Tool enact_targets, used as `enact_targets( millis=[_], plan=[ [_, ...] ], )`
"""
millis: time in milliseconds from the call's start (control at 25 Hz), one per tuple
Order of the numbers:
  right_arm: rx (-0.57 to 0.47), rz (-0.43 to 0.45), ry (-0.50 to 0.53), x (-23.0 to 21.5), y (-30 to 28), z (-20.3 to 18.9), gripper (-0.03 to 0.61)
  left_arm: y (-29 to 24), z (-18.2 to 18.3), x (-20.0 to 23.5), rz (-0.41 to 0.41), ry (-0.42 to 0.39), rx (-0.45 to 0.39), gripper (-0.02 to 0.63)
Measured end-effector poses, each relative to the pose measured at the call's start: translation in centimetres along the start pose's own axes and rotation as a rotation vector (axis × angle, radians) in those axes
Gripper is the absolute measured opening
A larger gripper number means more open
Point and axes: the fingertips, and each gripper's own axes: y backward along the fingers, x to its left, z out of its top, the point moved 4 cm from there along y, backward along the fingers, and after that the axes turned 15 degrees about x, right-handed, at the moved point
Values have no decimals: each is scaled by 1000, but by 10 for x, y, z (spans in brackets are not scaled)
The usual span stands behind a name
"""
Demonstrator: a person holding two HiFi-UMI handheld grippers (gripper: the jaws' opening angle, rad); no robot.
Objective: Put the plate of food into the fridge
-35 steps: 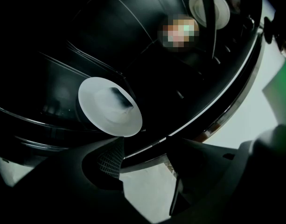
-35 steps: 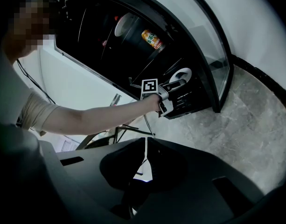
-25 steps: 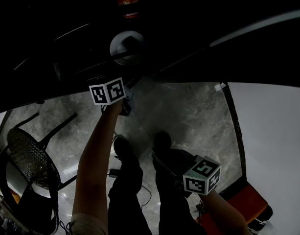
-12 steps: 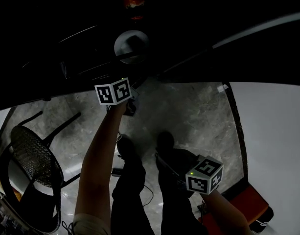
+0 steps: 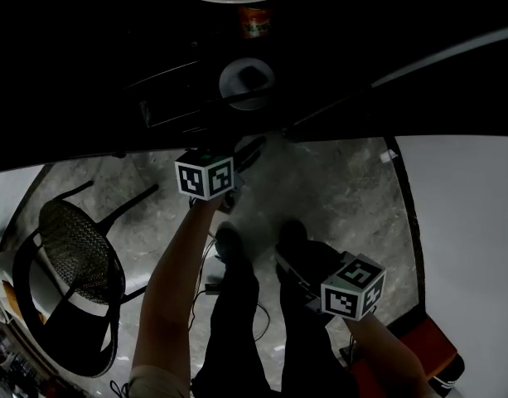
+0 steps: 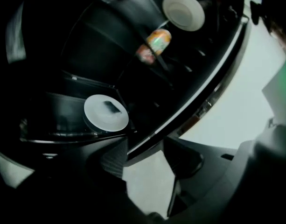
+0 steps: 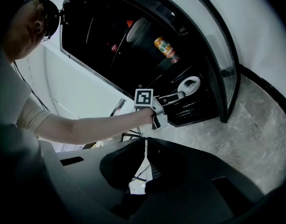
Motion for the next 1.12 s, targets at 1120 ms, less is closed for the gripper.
enact_targets(
  millis=[1120],
  plan=[
    [0, -139, 281, 109, 1, 80, 28, 188, -8, -48, 97, -189, -39, 9]
  ],
)
